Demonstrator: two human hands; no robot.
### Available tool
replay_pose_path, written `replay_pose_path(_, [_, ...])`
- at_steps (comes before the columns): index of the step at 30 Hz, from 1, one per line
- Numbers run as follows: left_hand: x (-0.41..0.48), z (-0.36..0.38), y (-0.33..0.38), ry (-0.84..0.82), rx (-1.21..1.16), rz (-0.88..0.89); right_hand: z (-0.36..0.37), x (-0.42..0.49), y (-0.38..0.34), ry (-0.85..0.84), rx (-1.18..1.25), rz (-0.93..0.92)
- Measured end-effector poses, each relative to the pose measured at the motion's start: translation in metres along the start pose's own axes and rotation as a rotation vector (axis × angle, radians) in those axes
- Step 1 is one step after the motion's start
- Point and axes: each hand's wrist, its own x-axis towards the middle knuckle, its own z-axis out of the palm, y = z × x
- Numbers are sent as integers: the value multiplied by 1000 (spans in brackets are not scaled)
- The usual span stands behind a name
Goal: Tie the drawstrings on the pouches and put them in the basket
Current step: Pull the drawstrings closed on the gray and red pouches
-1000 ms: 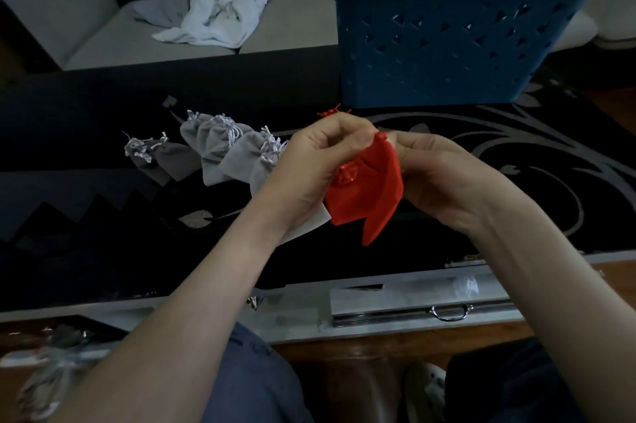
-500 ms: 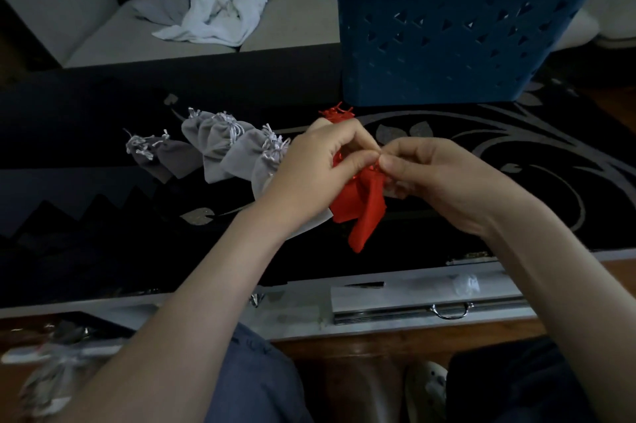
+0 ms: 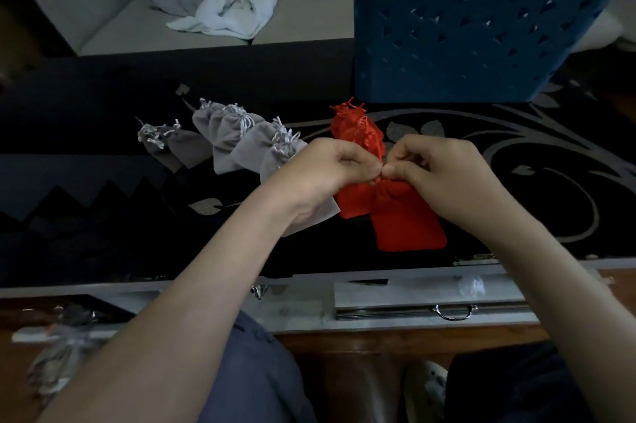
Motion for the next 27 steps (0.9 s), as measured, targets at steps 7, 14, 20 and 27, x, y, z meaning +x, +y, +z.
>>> replay_pose_path(7, [-1, 6, 2, 126, 370, 90, -1, 5, 2, -77, 66, 105])
replay_pose_path(14, [2, 22, -4, 390, 981, 424, 4, 10, 2, -85, 64, 147])
replay_pose_path(20, [3, 23, -6, 397, 846, 578, -5, 6, 5, -116, 473, 231])
replay_pose_path(27, [1, 22, -2, 416, 701, 541, -1, 3, 8, -62, 415, 141])
